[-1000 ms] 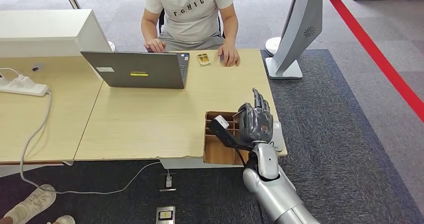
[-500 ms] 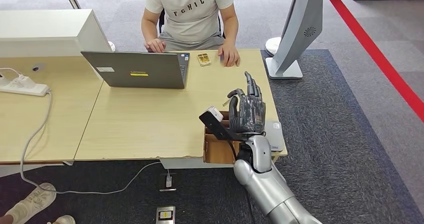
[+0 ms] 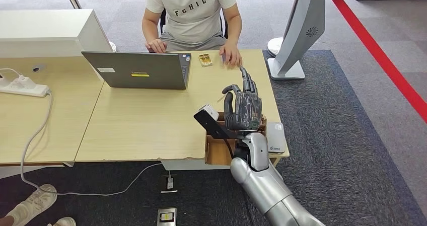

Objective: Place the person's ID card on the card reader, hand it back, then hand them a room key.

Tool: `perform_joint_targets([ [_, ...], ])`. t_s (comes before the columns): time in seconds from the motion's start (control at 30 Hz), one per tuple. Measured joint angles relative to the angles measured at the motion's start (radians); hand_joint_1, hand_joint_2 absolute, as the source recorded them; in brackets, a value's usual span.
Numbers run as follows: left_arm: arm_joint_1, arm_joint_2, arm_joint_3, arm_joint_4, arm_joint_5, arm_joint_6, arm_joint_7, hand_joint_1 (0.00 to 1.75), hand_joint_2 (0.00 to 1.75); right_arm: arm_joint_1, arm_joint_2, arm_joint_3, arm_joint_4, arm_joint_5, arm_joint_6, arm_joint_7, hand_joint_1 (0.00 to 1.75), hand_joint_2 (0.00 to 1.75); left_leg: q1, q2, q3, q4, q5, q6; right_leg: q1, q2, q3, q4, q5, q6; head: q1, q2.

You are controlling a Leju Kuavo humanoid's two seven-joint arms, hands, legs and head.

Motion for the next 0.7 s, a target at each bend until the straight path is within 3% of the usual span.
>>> perform_joint_targets([
  [0.2,0.0,-0.004,0.0,0.0,0.0,0.003,-0.001,0.0,1.75,-0.015,0.014,0.008,0.004,0.011,0.0,-0.006,1.75,1.75,0.0,0.0,0.0,0.0,0.0,0.0,0.0,0.0,0.0,0.0,0.0,0.0,0.0,0.0],
  [0.4,0.0,-0.013,0.0,-0.001,0.021,-0.008,-0.029,0.0,1.75,-0.09,0.102,0.019,0.069,0.178,0.0,0.012,1.75,1.75,0.0,0.0,0.0,0.0,0.0,0.0,0.0,0.0,0.0,0.0,0.0,0.0,0.0,0.0],
  [0.7,0.002,-0.012,0.0,-0.003,0.025,-0.03,-0.036,0.0,1.75,-0.096,0.099,0.02,0.093,0.198,-0.001,0.069,1.75,1.75,0.0,0.0,0.0,0.0,0.0,0.0,0.0,0.0,0.0,0.0,0.0,0.0,0.0,0.0],
])
